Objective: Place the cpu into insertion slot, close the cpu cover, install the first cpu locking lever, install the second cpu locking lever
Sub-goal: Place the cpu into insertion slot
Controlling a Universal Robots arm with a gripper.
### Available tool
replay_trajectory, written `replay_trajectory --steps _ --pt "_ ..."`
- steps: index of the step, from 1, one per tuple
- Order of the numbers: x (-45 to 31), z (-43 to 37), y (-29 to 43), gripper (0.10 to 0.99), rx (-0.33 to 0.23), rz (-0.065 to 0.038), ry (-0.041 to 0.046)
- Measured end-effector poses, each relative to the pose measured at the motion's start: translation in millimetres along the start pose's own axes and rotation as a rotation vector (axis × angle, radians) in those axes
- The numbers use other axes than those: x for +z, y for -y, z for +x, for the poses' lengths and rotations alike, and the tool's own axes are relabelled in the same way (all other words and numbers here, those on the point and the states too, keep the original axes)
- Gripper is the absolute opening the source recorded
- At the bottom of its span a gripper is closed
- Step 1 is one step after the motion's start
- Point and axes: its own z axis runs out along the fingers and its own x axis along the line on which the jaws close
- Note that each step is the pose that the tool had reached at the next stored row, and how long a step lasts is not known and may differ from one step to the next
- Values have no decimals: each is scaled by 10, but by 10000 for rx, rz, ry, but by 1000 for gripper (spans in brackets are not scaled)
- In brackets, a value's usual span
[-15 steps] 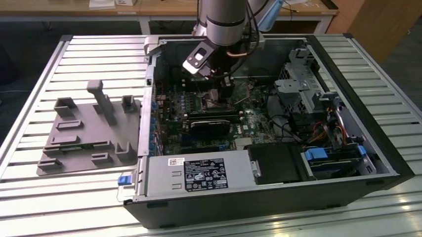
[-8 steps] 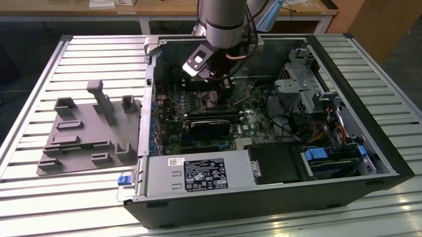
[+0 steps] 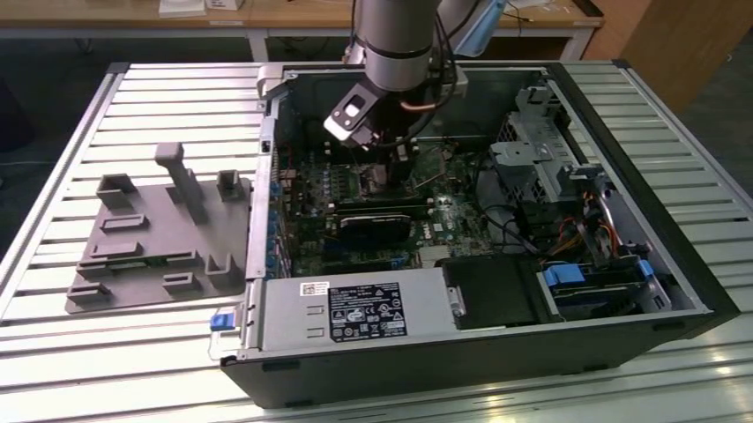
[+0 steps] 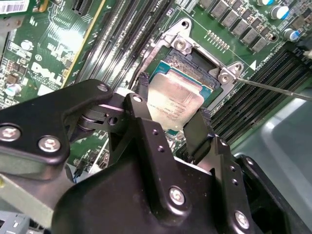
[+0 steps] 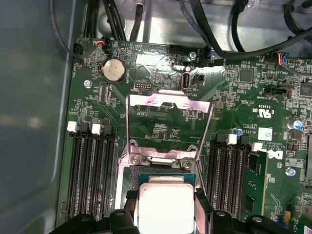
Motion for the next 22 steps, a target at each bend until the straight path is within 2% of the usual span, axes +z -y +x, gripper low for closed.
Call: replay_trajectory --steps 14,22 --pt "111 29 26 537 636 -5 21" --pt "146 43 27 537 866 -5 29"
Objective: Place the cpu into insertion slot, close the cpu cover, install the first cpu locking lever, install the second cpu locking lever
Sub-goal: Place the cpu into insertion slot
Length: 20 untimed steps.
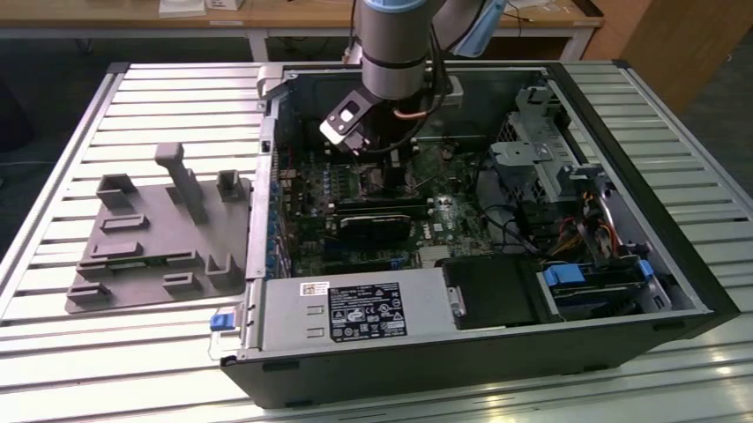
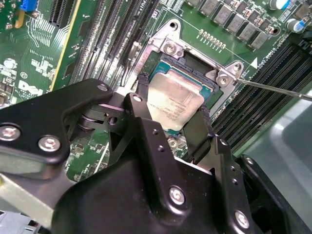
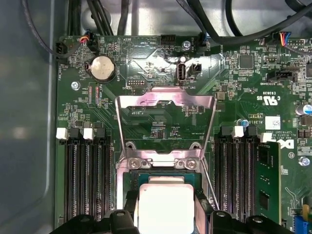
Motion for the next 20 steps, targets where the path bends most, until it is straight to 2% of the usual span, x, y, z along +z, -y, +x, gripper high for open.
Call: replay_trajectory --steps 20 --pt "19 0 10 537 -242 0 -8"
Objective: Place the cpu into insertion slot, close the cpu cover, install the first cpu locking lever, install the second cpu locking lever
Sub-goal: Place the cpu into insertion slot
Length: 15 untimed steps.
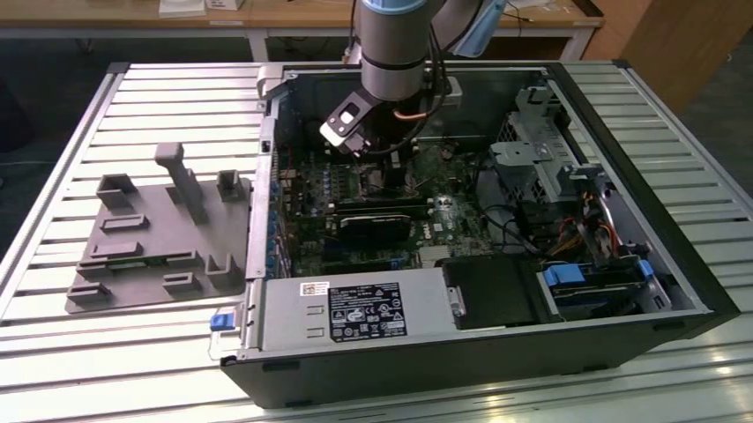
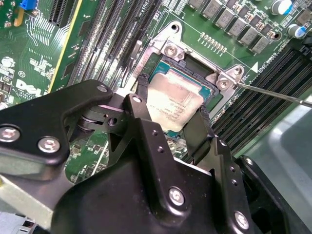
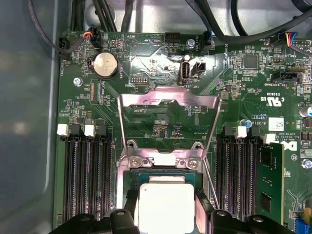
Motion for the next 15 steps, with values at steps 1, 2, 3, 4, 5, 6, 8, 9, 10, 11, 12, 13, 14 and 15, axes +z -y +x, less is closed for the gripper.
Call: replay_trajectory --steps 1,2,3,4,5,6,8,9,10,11,12,13,14,15 --pt "1 0 0 537 0 1 2" --pt "1 0 0 537 0 1 2" --pt "1 0 0 537 -1 1 2" --pt "1 0 0 537 0 1 2" --pt "2 0 0 537 0 0 1" --pt "2 0 0 537 -1 0 0" --pt "4 1 -1 537 0 -3 -5" --pt "3 1 0 549 -1 -3 -2" --pt "3 1 0 549 0 -2 -3" --pt "3 0 0 612 0 -2 -2" --pt "3 0 0 612 0 -1 -1" --pt "3 0 0 612 0 -1 0" --pt "3 0 0 612 0 0 0" --pt "2 0 0 612 0 0 -1"
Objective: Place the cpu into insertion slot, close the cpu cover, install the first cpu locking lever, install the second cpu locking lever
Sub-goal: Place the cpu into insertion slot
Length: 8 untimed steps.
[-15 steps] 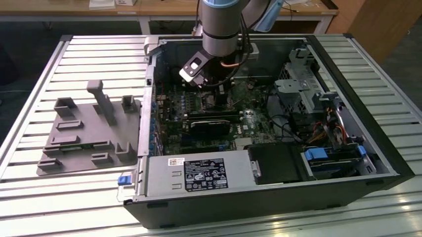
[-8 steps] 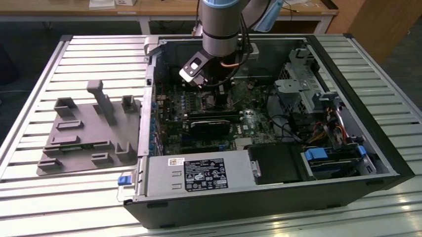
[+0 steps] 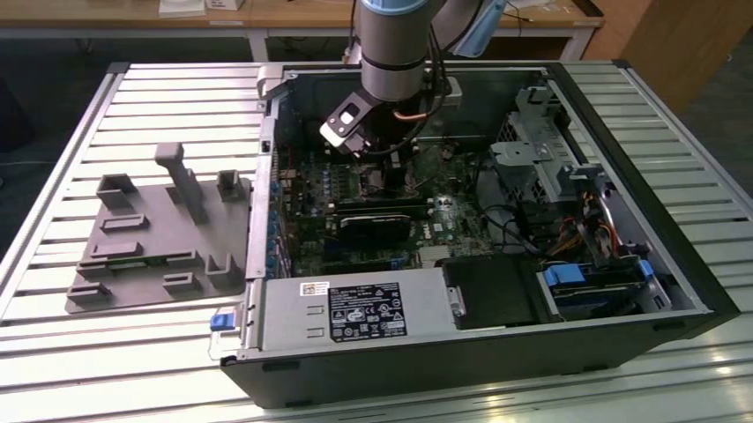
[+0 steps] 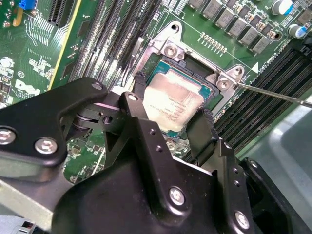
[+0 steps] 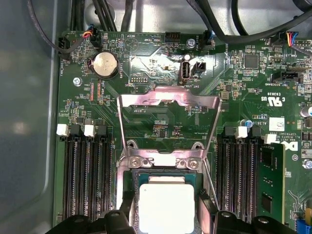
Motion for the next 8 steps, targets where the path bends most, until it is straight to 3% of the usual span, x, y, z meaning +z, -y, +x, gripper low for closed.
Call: replay_trajectory --steps 3,8 --pt "0 0 0 612 3 -2 -67" --pt "-15 0 0 612 2 -2 -75"
